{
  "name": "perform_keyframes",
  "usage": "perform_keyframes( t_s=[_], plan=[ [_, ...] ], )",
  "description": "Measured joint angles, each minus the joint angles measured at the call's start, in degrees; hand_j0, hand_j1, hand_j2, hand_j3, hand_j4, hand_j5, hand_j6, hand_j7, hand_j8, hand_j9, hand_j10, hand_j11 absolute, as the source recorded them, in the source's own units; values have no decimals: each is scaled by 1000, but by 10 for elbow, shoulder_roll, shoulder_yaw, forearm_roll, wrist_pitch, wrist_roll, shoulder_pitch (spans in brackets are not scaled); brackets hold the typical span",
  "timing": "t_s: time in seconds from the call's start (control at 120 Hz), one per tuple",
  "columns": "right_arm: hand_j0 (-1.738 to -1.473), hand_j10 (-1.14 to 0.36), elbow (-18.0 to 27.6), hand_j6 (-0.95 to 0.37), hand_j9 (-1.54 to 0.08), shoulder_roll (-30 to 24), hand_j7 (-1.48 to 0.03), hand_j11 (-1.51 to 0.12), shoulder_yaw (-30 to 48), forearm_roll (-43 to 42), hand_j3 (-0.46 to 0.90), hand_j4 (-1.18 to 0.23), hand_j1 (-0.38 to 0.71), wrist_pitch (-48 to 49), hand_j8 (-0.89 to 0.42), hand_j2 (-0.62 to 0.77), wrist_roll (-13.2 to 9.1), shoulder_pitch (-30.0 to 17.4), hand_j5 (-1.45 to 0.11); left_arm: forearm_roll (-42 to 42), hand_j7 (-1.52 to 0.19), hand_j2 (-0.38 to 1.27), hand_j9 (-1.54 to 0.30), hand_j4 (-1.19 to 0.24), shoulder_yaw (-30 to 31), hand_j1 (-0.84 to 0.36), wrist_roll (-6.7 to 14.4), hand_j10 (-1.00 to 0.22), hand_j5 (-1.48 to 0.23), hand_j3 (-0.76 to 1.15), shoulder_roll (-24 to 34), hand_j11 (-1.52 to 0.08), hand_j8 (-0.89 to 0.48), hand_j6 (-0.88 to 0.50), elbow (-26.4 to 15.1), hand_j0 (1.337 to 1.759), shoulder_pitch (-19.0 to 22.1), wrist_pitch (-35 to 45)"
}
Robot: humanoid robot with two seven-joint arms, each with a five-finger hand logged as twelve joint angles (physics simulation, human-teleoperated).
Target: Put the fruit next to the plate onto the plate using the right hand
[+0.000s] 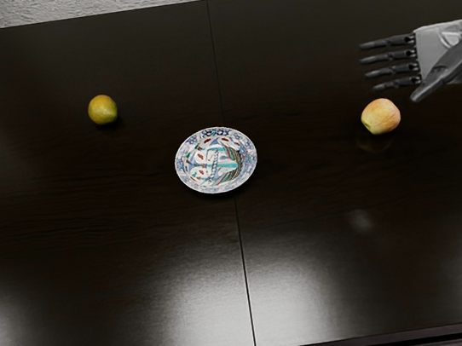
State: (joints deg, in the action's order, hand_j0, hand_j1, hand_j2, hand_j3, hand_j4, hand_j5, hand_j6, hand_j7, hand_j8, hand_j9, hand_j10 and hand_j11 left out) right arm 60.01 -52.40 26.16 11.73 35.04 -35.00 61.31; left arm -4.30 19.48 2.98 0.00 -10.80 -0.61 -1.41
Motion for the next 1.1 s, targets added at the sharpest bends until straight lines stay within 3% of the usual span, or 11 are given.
perform_keyframes(
  t_s=[0.317,0.458,0.717,0.833,0.975,1.1],
  plan=[
    [-1658,-31,0,-30,-42,-8,-43,-42,-1,-4,0,-31,-310,0,-31,-7,0,4,-42,0,-301,47,-301,-232,1,71,0,-232,-301,0,0,-301,-232,-232,-1,1658,-3,0],
    [-1658,-31,6,-30,-42,-5,-43,-42,-27,-42,0,-31,-310,0,-31,-7,0,37,-42,0,-301,46,-301,-232,1,71,0,-232,-301,0,0,-301,-232,-232,-1,1658,-4,0],
    [-1658,-33,57,-33,-43,29,-43,-43,-208,-161,0,-33,-309,0,-33,-7,0,182,-43,0,-301,46,-301,-231,1,71,0,-231,-301,0,0,-301,-231,-231,-1,1658,-9,0],
    [-1658,-34,63,-35,-44,63,-44,-44,-260,-219,0,-35,-309,-8,-35,-7,0,212,-44,0,-301,46,-301,-231,1,71,0,-231,-301,0,0,-301,-231,-231,-1,1658,-16,0],
    [-1658,-35,65,-36,-45,125,-45,-45,-366,-256,0,-36,-308,-97,-36,-7,0,256,-45,0,-301,46,-301,-232,1,71,0,-232,-301,0,0,-301,-232,-232,-1,1658,-18,0],
    [-1658,-36,66,-37,-45,148,-45,-45,-411,-269,0,-36,-308,-153,-37,-7,0,282,-45,0,-301,46,-301,-231,1,71,0,-231,-301,0,0,-301,-231,-231,-1,1658,-18,0]
  ],
)
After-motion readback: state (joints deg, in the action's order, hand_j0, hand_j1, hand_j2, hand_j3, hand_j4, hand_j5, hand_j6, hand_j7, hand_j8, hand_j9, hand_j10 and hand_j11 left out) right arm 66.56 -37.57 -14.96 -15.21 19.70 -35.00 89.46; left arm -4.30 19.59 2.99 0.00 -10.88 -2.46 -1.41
